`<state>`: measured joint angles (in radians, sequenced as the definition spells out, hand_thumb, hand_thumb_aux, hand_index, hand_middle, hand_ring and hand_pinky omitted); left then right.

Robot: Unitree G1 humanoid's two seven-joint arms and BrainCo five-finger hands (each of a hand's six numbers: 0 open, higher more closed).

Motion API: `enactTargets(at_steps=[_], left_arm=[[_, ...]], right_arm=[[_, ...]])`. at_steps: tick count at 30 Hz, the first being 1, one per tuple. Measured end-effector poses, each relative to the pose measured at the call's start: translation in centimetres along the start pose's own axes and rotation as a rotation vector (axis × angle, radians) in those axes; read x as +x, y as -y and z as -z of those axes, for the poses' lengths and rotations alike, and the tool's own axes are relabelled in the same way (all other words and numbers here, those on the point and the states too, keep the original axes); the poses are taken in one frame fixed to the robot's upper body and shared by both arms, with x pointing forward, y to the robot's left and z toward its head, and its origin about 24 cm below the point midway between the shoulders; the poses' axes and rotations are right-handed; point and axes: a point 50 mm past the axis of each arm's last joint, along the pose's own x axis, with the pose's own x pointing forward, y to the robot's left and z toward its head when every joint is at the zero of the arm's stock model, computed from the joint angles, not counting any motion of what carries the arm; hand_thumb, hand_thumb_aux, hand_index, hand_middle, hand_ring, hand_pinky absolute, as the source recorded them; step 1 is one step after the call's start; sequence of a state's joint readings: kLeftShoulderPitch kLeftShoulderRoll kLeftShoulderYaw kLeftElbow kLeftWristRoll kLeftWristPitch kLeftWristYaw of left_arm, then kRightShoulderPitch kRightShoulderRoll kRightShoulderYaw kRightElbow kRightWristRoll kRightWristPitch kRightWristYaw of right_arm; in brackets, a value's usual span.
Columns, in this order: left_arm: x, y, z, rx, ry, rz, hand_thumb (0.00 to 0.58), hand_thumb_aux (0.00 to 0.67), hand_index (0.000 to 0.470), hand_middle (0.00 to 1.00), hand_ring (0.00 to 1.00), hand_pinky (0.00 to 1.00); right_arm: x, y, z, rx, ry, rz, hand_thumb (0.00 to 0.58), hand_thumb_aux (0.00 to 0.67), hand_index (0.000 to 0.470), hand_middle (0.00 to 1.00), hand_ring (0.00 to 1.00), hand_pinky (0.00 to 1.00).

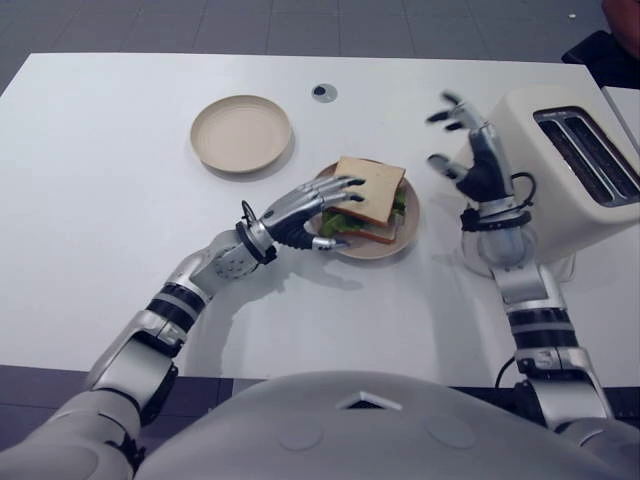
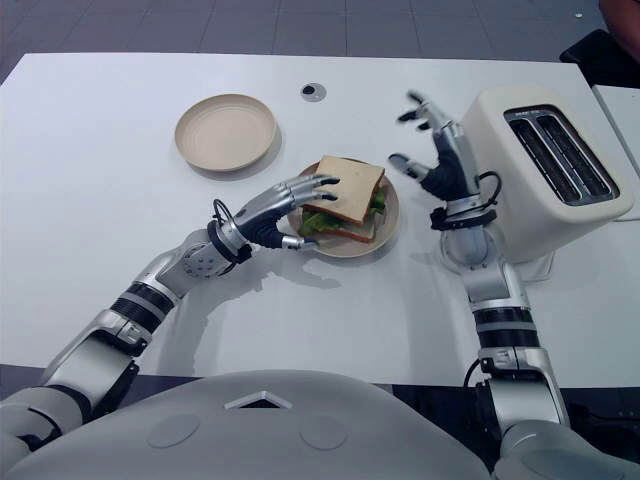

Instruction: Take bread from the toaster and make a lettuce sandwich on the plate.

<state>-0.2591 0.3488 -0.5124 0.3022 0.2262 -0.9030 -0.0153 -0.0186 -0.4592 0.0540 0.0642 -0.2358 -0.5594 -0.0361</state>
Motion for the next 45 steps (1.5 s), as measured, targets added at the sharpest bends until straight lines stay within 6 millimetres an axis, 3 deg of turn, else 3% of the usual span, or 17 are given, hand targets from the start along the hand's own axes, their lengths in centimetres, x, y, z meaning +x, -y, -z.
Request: enactTargets(at_steps=[3, 6, 8, 10, 12, 17, 21, 22, 23, 24, 25, 26, 28, 30, 32, 35, 45], left_arm=[[0.2, 0.0, -2.5, -0.234, 0.145, -0.017, 0.580, 0.670, 0.470, 1.00, 1.00, 1.00], [-1.7, 1.7, -3.5, -0.429, 0.141, 0.171, 0.580, 0.670, 0.470, 1.00, 1.00, 1.00], [-3.7, 3.5, -2.4, -0.417, 0.014, 0.358, 0.580, 0.670, 0.470, 1.00, 1.00, 1.00], [-5.6, 5.1, 0.3, -0.274, -0.204, 0.516, 0.580, 0.670, 0.470, 1.00, 1.00, 1.00], [-5.0, 4.6, 2.5, -0.108, -0.295, 0.509, 0.580, 0.670, 0.470, 1.00, 1.00, 1.00], [-1.5, 2.9, 7.0, 0.199, -0.465, 0.326, 0.580, 0.670, 0.470, 1.00, 1.00, 1.00], [-1.0, 2.7, 7.8, 0.252, -0.473, 0.262, 0.580, 0.670, 0.470, 1.00, 1.00, 1.00], [-1.1, 2.7, 7.7, 0.223, -0.455, 0.250, 0.578, 0.633, 0.444, 1.00, 1.00, 1.00], [-1.4, 2.5, 7.4, 0.186, -0.427, 0.228, 0.538, 0.489, 0.343, 1.00, 1.00, 1.00], [-1.7, 2.6, 6.9, 0.141, -0.394, 0.210, 0.447, 0.349, 0.245, 0.00, 0.00, 0.00], [-2.0, 2.5, 6.5, 0.107, -0.368, 0.193, 0.053, 0.032, 0.022, 0.00, 0.00, 0.00], [-2.5, 2.6, 5.6, 0.056, -0.309, 0.176, 0.000, 0.000, 0.000, 0.00, 0.00, 0.00], [-2.4, 1.7, 4.0, -0.022, -0.199, 0.074, 0.000, 0.000, 0.000, 0.00, 0.00, 0.00], [-2.3, -0.4, 2.8, -0.122, -0.110, -0.183, 0.000, 0.000, 0.000, 0.00, 0.00, 0.00], [-2.0, -2.5, 2.7, -0.143, -0.089, -0.392, 0.000, 0.000, 0.000, 0.00, 0.00, 0.00], [-2.7, -4.4, 4.6, -0.127, -0.248, -0.578, 0.000, 0.000, 0.000, 0.00, 0.00, 0.00], [-1.4, -4.5, 4.9, -0.175, -0.261, -0.700, 0.000, 0.000, 0.000, 0.00, 0.00, 0.00]], right_arm=[[-1.6, -1.1, -2.2, 0.232, 0.105, -0.181, 0.580, 0.670, 0.470, 1.00, 1.00, 1.00], [-4.6, -3.2, -3.5, 0.387, 0.171, -0.487, 0.580, 0.670, 0.470, 1.00, 1.00, 1.00], [-6.5, -4.5, -3.2, 0.421, 0.152, -0.676, 0.580, 0.670, 0.470, 1.00, 1.00, 1.00], [-7.8, -5.7, -1.9, 0.393, 0.074, -0.792, 0.580, 0.670, 0.470, 1.00, 1.00, 1.00], [-8.2, -6.8, -0.1, 0.316, -0.025, -0.876, 0.580, 0.670, 0.470, 1.00, 1.00, 1.00], [-2.4, -6.3, 3.5, 0.036, -0.177, -0.596, 0.580, 0.670, 0.470, 1.00, 1.00, 1.00], [-0.8, -5.7, 5.3, -0.066, -0.278, -0.382, 0.580, 0.670, 0.470, 1.00, 1.00, 1.00], [-0.7, -5.6, 5.5, -0.070, -0.290, -0.334, 0.580, 0.670, 0.470, 1.00, 1.00, 1.00], [-0.7, -5.6, 5.5, -0.063, -0.287, -0.309, 0.554, 0.528, 0.370, 0.59, 0.59, 0.59], [-0.9, -5.6, 5.4, -0.038, -0.282, -0.295, 0.466, 0.373, 0.262, 0.00, 0.00, 0.00], [-1.0, -5.5, 5.2, -0.007, -0.272, -0.283, 0.000, 0.000, 0.000, 0.00, 0.00, 0.00], [-1.3, -5.3, 4.6, 0.051, -0.238, -0.265, 0.000, 0.000, 0.000, 0.00, 0.00, 0.00], [-1.2, -4.5, 3.0, 0.144, -0.149, -0.209, 0.000, 0.000, 0.000, 0.00, 0.00, 0.00], [-0.1, -2.4, 1.1, 0.209, -0.021, -0.036, 0.000, 0.000, 0.000, 0.00, 0.00, 0.00], [0.8, -1.3, 0.3, 0.235, 0.028, 0.131, 0.000, 0.000, 0.000, 0.00, 0.00, 0.00], [2.0, -1.1, 1.2, 0.248, -0.041, 0.273, 0.000, 0.000, 0.000, 0.00, 0.00, 0.00], [4.0, -3.4, 1.2, 0.329, -0.070, 0.390, 0.000, 0.000, 0.000, 0.00, 0.00, 0.00]])
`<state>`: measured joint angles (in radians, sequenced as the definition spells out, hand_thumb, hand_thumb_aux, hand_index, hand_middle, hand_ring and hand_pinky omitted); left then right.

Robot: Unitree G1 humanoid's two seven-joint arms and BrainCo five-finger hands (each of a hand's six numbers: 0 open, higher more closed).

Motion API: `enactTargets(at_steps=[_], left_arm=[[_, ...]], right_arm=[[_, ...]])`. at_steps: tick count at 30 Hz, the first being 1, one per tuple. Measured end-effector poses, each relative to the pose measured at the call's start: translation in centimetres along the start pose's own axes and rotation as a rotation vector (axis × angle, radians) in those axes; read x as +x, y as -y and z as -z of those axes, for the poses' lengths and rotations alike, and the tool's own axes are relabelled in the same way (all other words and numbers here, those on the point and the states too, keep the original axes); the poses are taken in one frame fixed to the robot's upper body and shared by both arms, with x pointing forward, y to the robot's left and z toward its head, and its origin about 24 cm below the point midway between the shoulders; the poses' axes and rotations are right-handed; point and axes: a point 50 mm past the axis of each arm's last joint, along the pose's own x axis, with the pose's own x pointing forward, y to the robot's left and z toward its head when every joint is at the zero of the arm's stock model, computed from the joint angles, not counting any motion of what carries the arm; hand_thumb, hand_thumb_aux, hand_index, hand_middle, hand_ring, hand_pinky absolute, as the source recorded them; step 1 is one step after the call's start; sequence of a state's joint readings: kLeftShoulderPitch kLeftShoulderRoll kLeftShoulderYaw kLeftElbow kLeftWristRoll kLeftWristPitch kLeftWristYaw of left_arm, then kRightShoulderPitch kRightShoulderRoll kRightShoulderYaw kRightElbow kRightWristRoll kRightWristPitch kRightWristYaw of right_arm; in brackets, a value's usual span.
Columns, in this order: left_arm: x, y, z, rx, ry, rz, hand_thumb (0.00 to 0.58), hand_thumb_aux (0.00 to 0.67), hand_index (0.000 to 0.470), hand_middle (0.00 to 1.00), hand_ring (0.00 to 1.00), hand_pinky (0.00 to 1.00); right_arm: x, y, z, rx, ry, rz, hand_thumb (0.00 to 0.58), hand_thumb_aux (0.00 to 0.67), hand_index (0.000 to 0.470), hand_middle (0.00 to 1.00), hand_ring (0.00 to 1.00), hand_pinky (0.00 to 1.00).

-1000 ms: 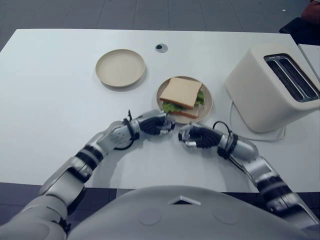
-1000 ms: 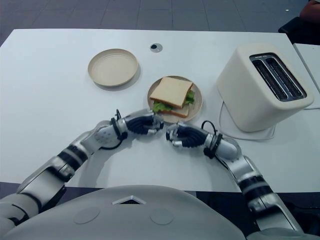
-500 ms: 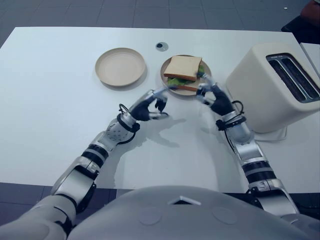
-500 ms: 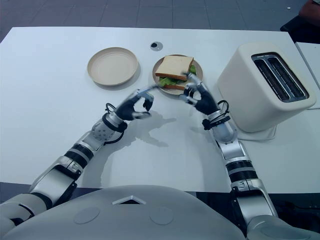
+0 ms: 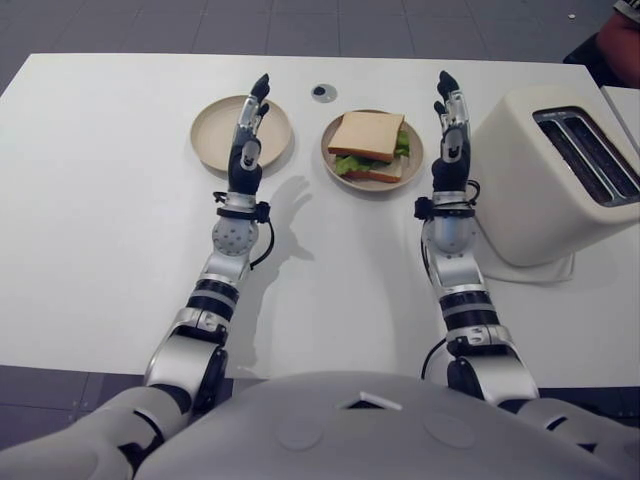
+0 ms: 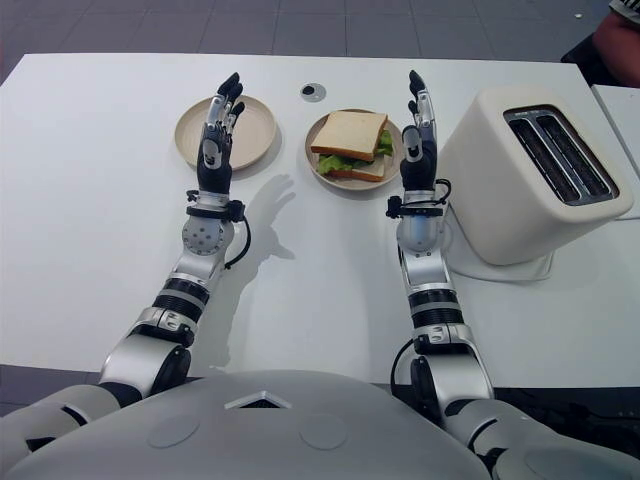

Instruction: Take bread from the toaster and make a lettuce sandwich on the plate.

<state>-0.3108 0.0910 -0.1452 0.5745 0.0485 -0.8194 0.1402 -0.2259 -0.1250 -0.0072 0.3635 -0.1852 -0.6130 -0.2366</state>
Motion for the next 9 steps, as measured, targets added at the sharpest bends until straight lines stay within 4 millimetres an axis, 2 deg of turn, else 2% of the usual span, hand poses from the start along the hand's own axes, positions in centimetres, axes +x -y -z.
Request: enactTargets(at_steps=[6, 9], left_arm=[[0.4, 0.0, 0.2, -0.013, -0.019, -0.046, 0.000, 0.000, 0.000, 0.00, 0.00, 0.00], [0.8, 0.6, 0.9, -0.063, -0.078, -0.059, 0.000, 0.000, 0.000, 0.00, 0.00, 0.00]], right_arm=[[-0.4, -0.9, 0.2, 0.014, 0.013, 0.030, 0.000, 0.000, 0.000, 0.00, 0.00, 0.00], [-1.2, -1.8, 0.9, 0.030, -0.008, 0.028, 0.000, 0.000, 0.000, 0.00, 0.00, 0.00]])
